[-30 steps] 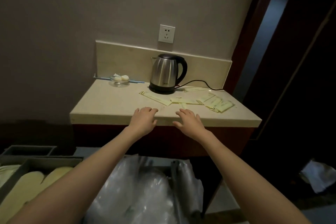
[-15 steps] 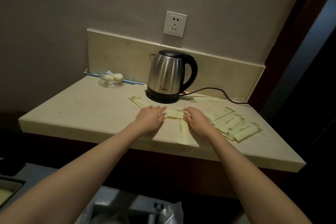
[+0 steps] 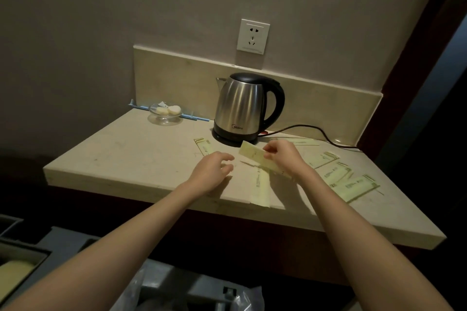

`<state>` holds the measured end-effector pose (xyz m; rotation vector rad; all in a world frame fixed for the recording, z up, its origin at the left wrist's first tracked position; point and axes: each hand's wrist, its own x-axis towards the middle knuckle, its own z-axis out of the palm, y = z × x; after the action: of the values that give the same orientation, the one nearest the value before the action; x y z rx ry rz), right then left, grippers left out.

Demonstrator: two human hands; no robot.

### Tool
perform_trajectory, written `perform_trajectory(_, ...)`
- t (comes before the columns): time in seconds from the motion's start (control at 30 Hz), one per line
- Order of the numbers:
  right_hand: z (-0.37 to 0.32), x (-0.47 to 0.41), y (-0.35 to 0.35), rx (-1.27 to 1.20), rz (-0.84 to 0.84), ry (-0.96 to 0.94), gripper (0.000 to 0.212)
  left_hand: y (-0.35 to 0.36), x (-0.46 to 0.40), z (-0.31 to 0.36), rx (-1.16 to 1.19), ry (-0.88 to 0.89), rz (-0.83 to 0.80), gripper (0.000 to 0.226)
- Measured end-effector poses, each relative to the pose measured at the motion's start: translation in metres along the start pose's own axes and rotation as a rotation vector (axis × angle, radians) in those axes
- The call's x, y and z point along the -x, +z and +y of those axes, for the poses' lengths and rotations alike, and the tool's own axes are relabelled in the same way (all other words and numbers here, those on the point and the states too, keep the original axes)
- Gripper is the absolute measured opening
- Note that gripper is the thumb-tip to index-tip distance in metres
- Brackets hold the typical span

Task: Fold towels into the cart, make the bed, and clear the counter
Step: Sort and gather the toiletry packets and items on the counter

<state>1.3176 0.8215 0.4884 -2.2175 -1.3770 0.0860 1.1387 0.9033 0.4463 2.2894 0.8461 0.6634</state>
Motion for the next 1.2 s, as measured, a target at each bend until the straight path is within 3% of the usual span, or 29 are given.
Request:
perform_trajectory(0.1,-0.022,0.0,-0.017,-0.075,0.035,-0.024,0.02,-0.005,0.003,0.014,0.386,-0.087,0.071,0.039)
perform_trajectory(0.2,-0.05,0.0,-0.022,-0.282,0.023,-0.025,0.019,-0.011,0.005,0.027,0.792,-0.183,0.039,0.044)
perform_trajectory(0.27,-0.067,0.003,-0.016,-0.433,-0.037,-0.006,0.017,-0.015,0.006,0.03,0.922,-0.217,0.029,0.037)
perform_trajectory(0.43,-0.095,0.003,0.015,-0.686,-0.058,0.027,0.013,-0.04,0.004,0.004,0.815,-0.299,0.236,0.026)
perform_trajectory(0.5,-0.097,-0.001,0.033,-0.528,-0.045,0.053,0.016,-0.055,0.004,-0.015,0.77,-0.362,0.276,0.028)
perform_trajectory(0.6,-0.097,-0.005,0.061,-0.306,-0.108,0.127,0.037,-0.068,0.006,-0.04,0.747,-0.437,0.273,0.03)
perform_trajectory(0.8,-0.109,-0.014,0.071,-0.136,-0.213,0.273,0.06,-0.079,0.007,-0.05,0.814,-0.555,0.199,0.02)
perform_trajectory(0.9,-0.108,-0.014,0.067,-0.16,-0.242,0.323,0.057,-0.079,0.012,-0.044,0.946,-0.574,0.159,0.029)
perform_trajectory(1.03,-0.1,-0.005,0.061,-0.357,-0.159,0.372,0.036,-0.072,0.01,-0.04,1.049,-0.561,0.127,0.037)
perform_trajectory(1.2,-0.089,0.017,0.041,-0.597,-0.083,0.299,0.024,-0.057,0.011,-0.019,1.199,-0.546,0.069,0.034)
